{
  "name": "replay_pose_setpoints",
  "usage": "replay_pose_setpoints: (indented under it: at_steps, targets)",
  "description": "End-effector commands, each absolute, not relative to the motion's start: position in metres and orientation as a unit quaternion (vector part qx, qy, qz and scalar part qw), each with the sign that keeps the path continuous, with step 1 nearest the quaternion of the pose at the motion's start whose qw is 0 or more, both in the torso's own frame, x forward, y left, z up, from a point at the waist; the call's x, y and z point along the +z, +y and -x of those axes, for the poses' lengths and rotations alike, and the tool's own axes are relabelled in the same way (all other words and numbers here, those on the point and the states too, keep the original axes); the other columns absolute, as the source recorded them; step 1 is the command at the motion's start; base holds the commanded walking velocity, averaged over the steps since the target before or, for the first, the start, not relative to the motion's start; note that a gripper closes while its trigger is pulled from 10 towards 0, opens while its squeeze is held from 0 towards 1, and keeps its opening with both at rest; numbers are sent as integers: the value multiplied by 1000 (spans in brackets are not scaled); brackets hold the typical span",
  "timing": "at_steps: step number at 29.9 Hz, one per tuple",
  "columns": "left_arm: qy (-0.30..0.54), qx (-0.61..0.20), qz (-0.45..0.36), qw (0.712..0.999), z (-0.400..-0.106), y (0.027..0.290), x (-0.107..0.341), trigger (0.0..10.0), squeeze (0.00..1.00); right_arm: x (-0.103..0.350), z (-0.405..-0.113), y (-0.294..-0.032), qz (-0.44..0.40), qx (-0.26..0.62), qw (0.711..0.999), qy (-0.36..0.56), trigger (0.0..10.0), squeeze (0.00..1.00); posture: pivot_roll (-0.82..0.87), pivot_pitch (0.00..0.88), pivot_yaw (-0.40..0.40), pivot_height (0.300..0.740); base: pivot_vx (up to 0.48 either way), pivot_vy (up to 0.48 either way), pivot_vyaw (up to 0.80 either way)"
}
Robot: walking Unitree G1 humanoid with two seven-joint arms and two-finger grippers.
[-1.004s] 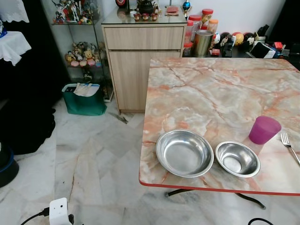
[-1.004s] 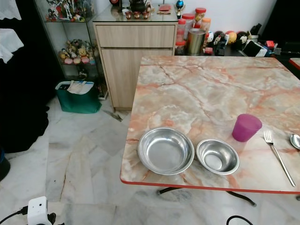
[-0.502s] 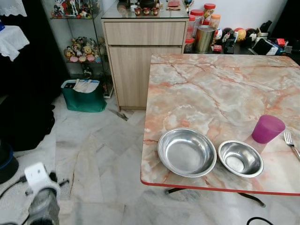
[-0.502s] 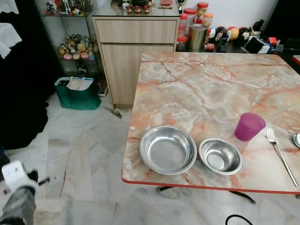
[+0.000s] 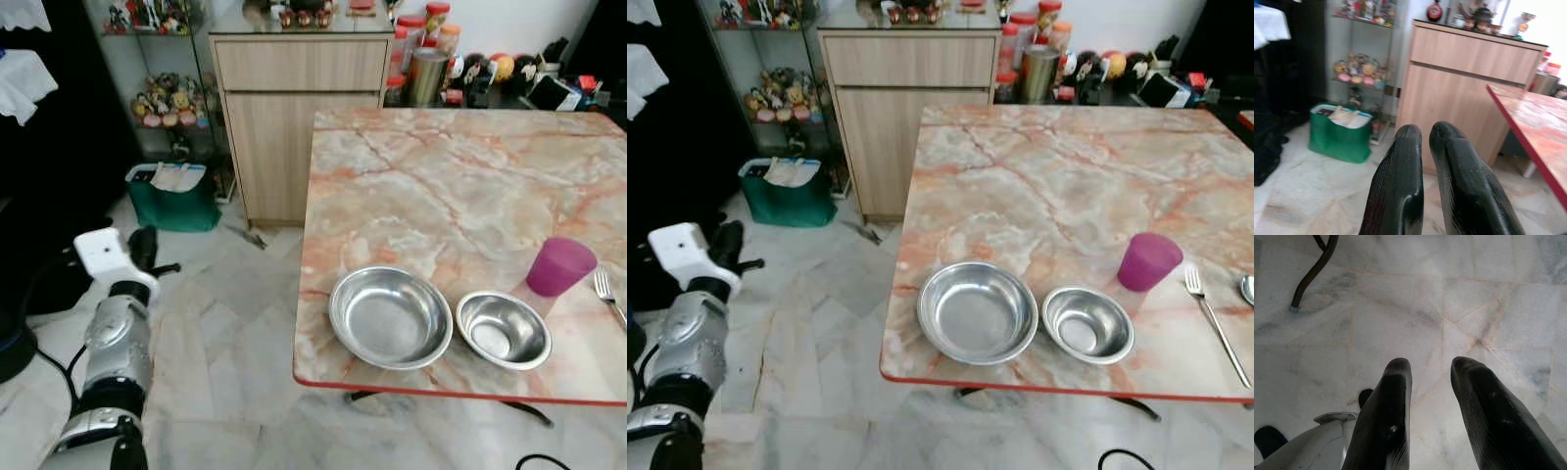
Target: Setting the table
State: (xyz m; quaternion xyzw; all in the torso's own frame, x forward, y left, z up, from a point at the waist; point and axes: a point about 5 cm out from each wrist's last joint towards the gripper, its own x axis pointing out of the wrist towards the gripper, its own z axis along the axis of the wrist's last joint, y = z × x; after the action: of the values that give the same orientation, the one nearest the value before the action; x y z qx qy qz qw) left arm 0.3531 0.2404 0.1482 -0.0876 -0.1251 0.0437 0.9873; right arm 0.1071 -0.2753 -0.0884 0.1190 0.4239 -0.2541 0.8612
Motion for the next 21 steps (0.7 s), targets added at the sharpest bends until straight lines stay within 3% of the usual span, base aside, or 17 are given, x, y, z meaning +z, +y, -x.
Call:
replay_pose_setpoints:
  at_steps: [1, 9, 21]
  targets:
    - [-135, 39, 78, 987, -352, 239, 151, 10000, 0, -88, -104, -278, -114, -259, 860, 426, 10000, 0, 99, 110, -8, 740, 0, 0, 0]
    - [-139, 15, 79, 987, -350, 228, 153, 10000, 0, -88, -104, -278, -123, -269, 860, 417, 10000, 0, 98, 110, -9, 740, 0, 0, 0]
    - [-142, -2, 71, 987, -349, 223, 156, 10000, 0, -88, -103, -278, -120, -266, 860, 418, 10000, 0, 97, 95, -7, 740, 0, -306, -166]
